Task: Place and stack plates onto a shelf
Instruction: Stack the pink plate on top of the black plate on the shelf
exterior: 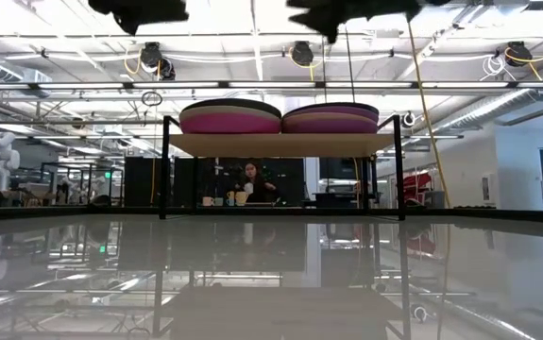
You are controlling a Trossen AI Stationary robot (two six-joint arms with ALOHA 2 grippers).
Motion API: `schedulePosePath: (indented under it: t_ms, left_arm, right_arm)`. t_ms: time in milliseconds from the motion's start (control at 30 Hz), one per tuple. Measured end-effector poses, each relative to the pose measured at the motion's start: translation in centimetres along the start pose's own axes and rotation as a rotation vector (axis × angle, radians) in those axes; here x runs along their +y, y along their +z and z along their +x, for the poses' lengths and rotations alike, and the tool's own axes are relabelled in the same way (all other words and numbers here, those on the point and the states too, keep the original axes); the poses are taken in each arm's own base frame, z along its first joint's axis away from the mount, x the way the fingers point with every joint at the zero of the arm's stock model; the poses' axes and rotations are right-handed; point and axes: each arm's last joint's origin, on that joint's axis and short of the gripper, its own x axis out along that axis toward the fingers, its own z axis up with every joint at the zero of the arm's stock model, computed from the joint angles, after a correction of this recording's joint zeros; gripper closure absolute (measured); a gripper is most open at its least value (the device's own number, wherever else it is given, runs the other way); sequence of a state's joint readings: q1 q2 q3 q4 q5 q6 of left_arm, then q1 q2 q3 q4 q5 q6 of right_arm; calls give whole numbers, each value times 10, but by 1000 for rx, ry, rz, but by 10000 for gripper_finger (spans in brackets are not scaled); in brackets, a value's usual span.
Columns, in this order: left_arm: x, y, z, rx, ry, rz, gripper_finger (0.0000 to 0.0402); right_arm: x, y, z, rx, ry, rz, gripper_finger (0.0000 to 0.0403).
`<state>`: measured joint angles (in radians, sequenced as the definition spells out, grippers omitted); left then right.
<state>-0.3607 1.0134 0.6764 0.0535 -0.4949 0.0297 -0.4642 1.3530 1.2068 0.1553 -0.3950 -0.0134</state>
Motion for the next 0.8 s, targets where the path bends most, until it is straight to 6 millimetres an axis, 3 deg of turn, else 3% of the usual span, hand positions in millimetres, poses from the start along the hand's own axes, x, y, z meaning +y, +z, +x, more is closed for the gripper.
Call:
schedulePosePath:
  t_ms: [133, 367, 533, 800]
  left_arm:
    - [-6, 10, 7, 177, -74, -1, 266]
    - [-22, 8, 25, 341, -282, 1, 266]
    - [-31, -10, 35, 490, -341, -16, 266]
    - [-40, -45, 46, 780, -372, -49, 266]
  right_arm:
    - [43, -11, -31, 1, 49, -61, 209]
    - [97, -64, -87, -89, 65, -79, 217]
    - [114, -105, -108, -107, 52, -76, 218]
    - [123, -146, -113, -66, 41, -79, 218]
